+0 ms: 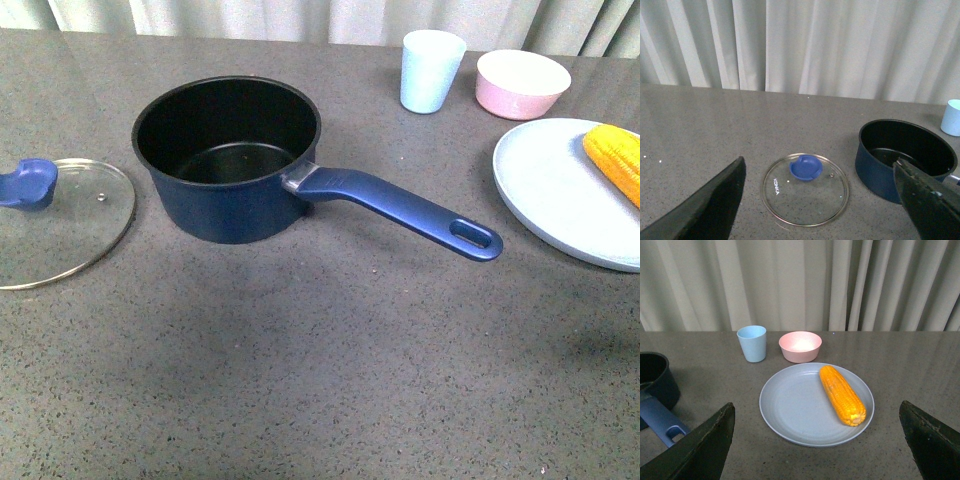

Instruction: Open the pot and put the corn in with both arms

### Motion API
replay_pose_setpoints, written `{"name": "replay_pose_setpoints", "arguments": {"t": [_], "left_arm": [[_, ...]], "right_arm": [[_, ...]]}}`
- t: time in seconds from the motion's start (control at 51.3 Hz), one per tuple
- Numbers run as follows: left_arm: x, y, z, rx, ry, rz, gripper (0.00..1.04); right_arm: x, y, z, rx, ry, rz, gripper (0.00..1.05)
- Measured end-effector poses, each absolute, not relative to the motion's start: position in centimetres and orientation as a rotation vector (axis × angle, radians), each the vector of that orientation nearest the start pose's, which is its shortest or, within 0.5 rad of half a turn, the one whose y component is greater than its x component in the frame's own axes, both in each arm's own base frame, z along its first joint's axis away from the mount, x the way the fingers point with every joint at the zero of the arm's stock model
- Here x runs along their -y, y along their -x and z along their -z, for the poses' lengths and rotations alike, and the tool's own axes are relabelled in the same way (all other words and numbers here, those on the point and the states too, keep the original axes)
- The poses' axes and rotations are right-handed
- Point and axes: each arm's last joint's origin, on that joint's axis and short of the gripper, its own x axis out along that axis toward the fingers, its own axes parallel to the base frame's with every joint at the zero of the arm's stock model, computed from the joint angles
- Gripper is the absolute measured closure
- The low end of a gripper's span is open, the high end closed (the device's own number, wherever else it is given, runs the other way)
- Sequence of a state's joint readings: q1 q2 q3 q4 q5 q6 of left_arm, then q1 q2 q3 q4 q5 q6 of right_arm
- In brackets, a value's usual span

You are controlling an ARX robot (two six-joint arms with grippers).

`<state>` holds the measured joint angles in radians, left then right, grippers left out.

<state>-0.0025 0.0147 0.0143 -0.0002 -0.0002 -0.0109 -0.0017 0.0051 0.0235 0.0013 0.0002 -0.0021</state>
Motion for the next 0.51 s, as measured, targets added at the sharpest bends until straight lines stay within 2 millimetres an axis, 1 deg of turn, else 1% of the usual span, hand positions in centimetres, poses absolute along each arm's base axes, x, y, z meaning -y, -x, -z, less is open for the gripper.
{"name": "replay_pose_setpoints", "arguments": {"t": [0.039, 0.098, 0.332, 0.351, 0.371, 0.429, 0.468, 0.507], "left_arm": [[0.0, -9.8, -16.7, -0.001, 0.009, 0.003, 0.07], [0.0, -9.8, -16.7, -0.001, 0.009, 0.002, 0.09], [0.0, -9.8, -16.7, -0.001, 0.009, 0.003, 0.09], [0.0, -9.8, -16.7, -0.001, 0.009, 0.002, 0.09], [0.0, -9.8, -16.7, -0.001, 0.008, 0.002, 0.09], [0.0, -9.8, -16.7, -0.001, 0.008, 0.003, 0.09], [0.0, -9.8, -16.7, -0.001, 0.008, 0.003, 0.09], [0.0, -9.8, -16.7, -0.001, 0.008, 0.003, 0.09]], "right_arm": [[0.0, -9.7, -17.1, 0.02, 0.002, 0.002, 0.09], [0.0, -9.7, -17.1, 0.02, 0.002, 0.002, 0.09], [0.0, -9.7, -17.1, 0.009, -0.008, 0.003, 0.09], [0.1, -9.7, -17.0, -0.084, -0.039, 0.008, 0.09], [0.1, -9.8, -17.0, -0.229, -0.096, 0.018, 0.09], [0.7, -10.2, -16.9, -0.483, -0.172, 0.07, 0.09], [1.0, -10.5, -16.7, -0.556, -0.196, 0.09, 0.09], [1.3, -10.9, -16.5, -0.593, -0.213, 0.11, 0.09]]}}
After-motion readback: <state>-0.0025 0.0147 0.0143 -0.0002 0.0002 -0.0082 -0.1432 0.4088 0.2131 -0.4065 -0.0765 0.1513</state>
